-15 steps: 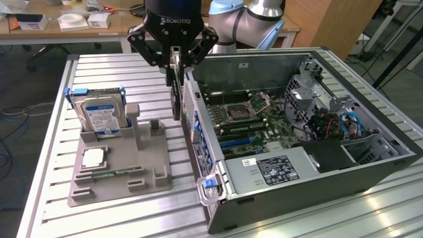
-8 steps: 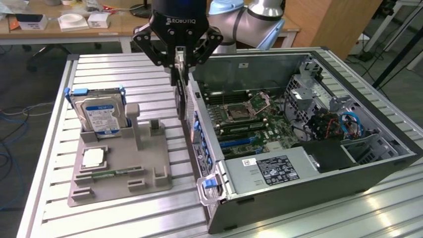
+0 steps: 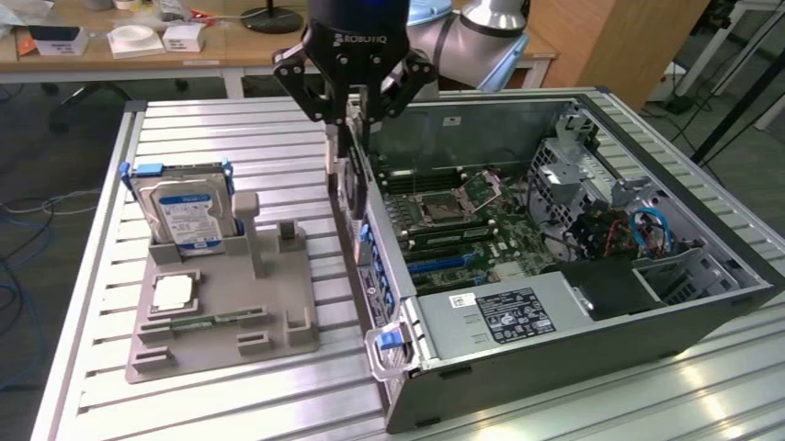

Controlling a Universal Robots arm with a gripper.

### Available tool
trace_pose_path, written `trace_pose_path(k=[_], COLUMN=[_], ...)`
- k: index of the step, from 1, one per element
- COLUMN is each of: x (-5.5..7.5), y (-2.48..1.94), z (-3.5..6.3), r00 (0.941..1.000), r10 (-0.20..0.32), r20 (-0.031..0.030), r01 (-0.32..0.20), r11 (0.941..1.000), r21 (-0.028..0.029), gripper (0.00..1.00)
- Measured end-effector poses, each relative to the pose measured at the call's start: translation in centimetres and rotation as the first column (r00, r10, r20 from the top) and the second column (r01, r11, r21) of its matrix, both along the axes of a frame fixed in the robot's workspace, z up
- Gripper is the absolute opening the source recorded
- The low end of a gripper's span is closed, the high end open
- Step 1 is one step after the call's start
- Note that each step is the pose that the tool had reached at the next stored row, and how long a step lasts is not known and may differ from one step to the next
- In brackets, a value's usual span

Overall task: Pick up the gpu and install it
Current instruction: 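Pick up the gpu and move the gpu toward the slot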

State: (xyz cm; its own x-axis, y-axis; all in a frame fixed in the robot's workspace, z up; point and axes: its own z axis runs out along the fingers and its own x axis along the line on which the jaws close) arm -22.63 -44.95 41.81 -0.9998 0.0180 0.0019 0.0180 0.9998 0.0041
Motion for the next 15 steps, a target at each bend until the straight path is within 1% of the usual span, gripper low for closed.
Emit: trace_pose_path(k=[8,15], x=[1.5,3.0], y=[0.0,0.01], z=[-0.02,-0.08], r00=[0.9993,0.9984], r10=[0.037,0.056], r20=[0.0,0.0001], r01=[-0.037,-0.056], r11=[0.9993,0.9984], r21=[0.001,0.0013], gripper=[0.26,0.26])
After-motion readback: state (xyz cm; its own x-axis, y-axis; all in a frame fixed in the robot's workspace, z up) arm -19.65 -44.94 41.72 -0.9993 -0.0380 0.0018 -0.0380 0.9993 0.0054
